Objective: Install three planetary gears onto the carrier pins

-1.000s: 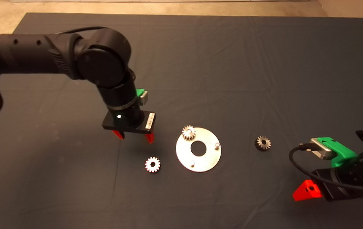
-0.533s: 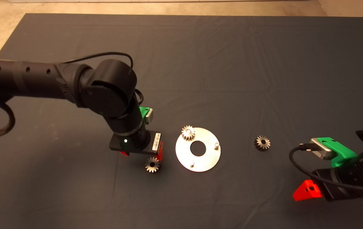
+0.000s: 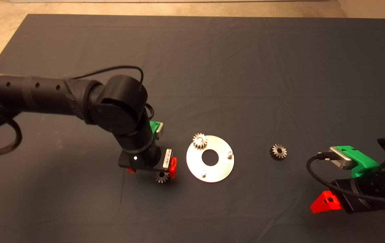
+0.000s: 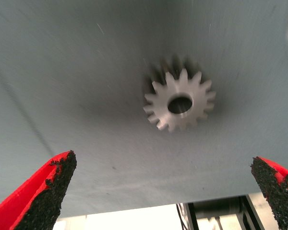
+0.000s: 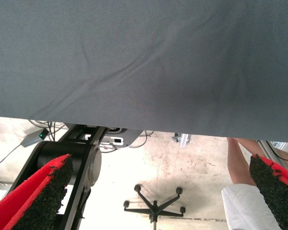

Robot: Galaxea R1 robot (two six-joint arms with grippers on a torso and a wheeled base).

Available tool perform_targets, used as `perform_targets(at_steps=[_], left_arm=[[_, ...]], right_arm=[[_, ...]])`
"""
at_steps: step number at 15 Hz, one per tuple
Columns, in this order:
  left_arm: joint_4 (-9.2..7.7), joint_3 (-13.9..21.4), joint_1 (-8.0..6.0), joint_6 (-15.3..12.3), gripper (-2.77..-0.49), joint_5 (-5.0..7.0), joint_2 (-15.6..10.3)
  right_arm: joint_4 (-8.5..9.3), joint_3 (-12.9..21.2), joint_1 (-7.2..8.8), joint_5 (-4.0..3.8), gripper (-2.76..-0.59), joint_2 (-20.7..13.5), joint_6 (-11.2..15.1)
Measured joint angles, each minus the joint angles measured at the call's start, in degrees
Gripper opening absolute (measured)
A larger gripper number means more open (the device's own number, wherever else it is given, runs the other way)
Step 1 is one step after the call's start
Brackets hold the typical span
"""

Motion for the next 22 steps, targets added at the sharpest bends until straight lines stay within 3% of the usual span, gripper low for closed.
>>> perform_targets(at_steps=[2, 6, 7, 9, 10, 14, 17, 19, 21, 22], left_arm=[[0.5, -0.02, 0.94, -0.09, -0.63, -0.09, -0.02], [2.06, -0.44, 0.92, -0.15, -0.63, -0.3, 0.0], [2.47, -0.5, 0.91, -0.13, -0.63, -1.05, -0.04], [3.59, -0.67, 0.92, -0.06, -0.63, -4.53, -0.16], [4.0, -1.27, 0.92, 0.02, -0.63, -5.21, -0.13], [4.52, -2.93, 0.91, 1.01, -0.63, -6.28, -0.16], [4.6, -3.5, 1.05, 1.07, -0.63, -6.28, -0.16], [4.66, -3.5, 2.15, 1.1, -0.63, -6.28, -0.16], [4.88, -3.5, 4.72, 1.1, -0.63, -6.28, -0.11], [5.29, -3.5, 5.18, 1.1, -0.63, -6.28, -0.13]], right_arm=[[0.0, 0.0, 0.0, 0.02, -0.63, 0.0, 0.0], [0.0, 0.0, 0.0, 0.0, -0.63, 0.0, 0.0], [0.0, 0.0, -0.01, 0.0, -0.63, 0.0, 0.0], [0.0, 0.0, -0.01, 0.0, -0.63, 0.0, 0.0], [0.0, 0.0, 0.0, 0.0, -0.63, 0.0, 0.0], [0.0, 0.0, 0.0, 0.02, -0.63, 0.0, 0.0], [0.0, 0.0, -0.01, 0.0, -0.63, 0.0, 0.0], [0.0, 0.0, -0.01, 0.02, -0.63, 0.0, 0.0], [0.0, 0.0, -0.01, 0.0, -0.63, 0.0, 0.0], [0.0, 0.0, -0.01, 0.0, -0.63, 0.0, 0.0]])
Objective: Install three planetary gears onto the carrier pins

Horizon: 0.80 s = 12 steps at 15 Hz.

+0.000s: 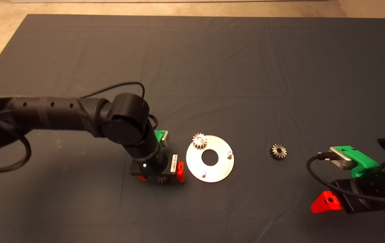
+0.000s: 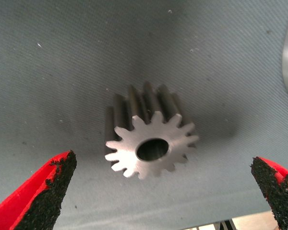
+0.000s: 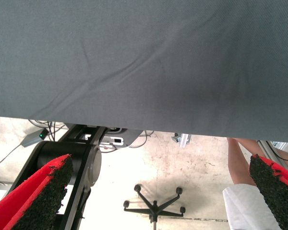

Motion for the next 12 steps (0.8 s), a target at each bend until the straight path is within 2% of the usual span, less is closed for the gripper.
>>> perform_targets(at_steps=[8, 10, 12], left_arm=[[2.95, -0.12, -0.17, 0.09, -0.63, 0.05, 0.16], [3.77, -0.28, -0.17, 0.24, -0.73, 0.05, 0.16], [3.78, -0.28, -0.16, 0.24, -0.74, 0.11, 0.16]], right_arm=[[0.0, 0.0, 0.0, 0.0, -0.63, 0.0, 0.0], [0.0, 0.0, 0.0, 0.0, -0.63, 0.0, 0.0], [0.0, 0.0, 0.0, 0.0, -0.63, 0.0, 0.0]])
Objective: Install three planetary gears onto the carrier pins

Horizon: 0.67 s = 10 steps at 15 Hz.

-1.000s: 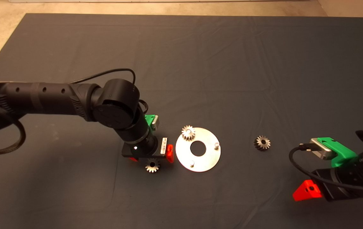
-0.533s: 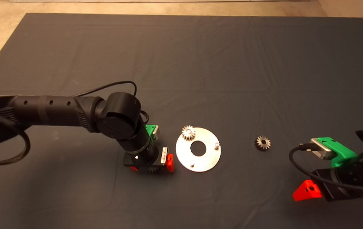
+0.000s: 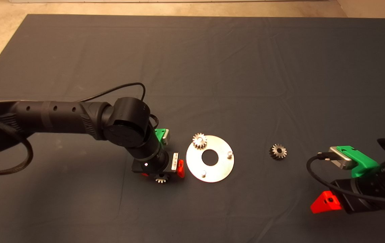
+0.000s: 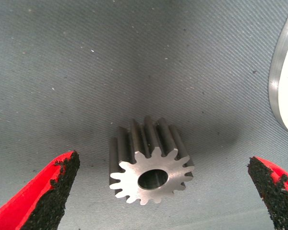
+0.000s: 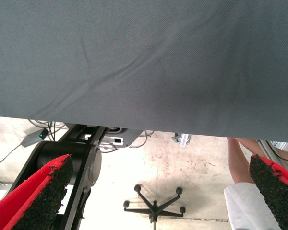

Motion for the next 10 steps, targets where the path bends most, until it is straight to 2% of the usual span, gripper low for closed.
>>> perform_targets(at_steps=[3, 4, 6, 8, 10], left_arm=[[0.03, 0.0, 0.0, -0.02, -0.89, 0.27, 0.0], [0.05, 0.0, 0.0, -0.01, -1.0, 0.73, 0.0], [0.05, 0.0, 0.0, -0.02, -1.04, 1.51, -0.07], [0.05, 0.0, -0.01, -0.02, -1.17, 1.6, -0.18], [0.06, 0.0, -0.01, -0.02, -1.17, 2.23, -0.18]], right_arm=[[0.0, 0.0, 0.0, 0.0, -0.63, 0.0, 0.0], [0.0, 0.0, 0.0, 0.0, -0.63, 0.0, 0.0], [0.0, 0.0, 0.0, 0.0, -0.63, 0.0, 0.0], [0.0, 0.0, 0.0, 0.0, -0.63, 0.0, -0.02], [0.0, 0.0, 0.0, 0.0, -0.63, 0.0, -0.01]])
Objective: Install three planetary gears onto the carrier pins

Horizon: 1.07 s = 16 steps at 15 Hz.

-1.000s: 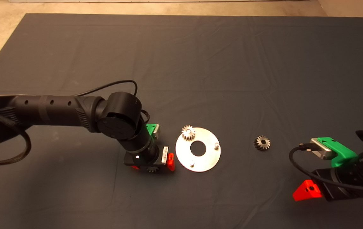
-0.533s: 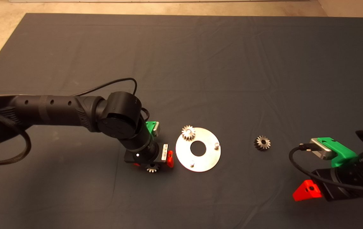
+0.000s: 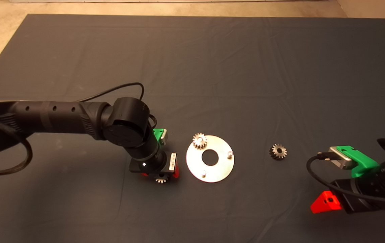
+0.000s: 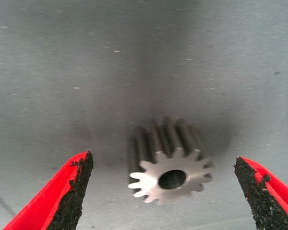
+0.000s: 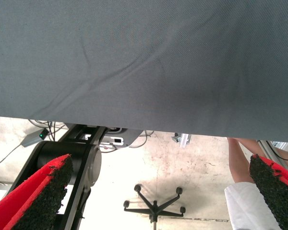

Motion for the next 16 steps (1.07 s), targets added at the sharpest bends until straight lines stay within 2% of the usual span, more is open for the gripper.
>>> perform_targets(at_steps=[1, 2, 5, 8, 11, 13, 16], left_arm=[[-0.02, 0.0, 0.01, -0.01, -1.18, 0.43, 0.0], [0.0, 0.0, 0.01, -0.01, -1.28, 0.47, 0.02], [-0.02, 0.0, 0.01, -0.03, -1.32, 0.44, 0.02], [-0.02, 0.0, 0.84, -0.2, -1.46, 0.47, 0.21], [0.01, 0.0, 0.83, -0.2, -1.46, 0.49, 0.23], [0.01, 0.0, 0.83, -0.2, -1.61, 0.49, 0.46], [-0.01, 0.0, 0.83, -0.2, -1.67, 0.49, 0.46]], right_arm=[[0.0, 0.0, 0.0, 0.0, -0.63, 0.0, 0.01], [0.0, 0.0, 0.0, 0.0, -0.63, 0.0, -0.02], [0.0, 0.0, 0.0, 0.0, -0.63, 0.0, -0.02], [0.0, 0.0, 0.0, 0.02, -0.63, 0.0, -0.02], [0.0, 0.0, 0.0, 0.0, -0.63, 0.0, -0.02], [0.0, 0.0, 0.0, 0.0, -0.63, 0.0, -0.02], [0.0, 0.0, 0.0, 0.0, -0.63, 0.0, -0.02]])
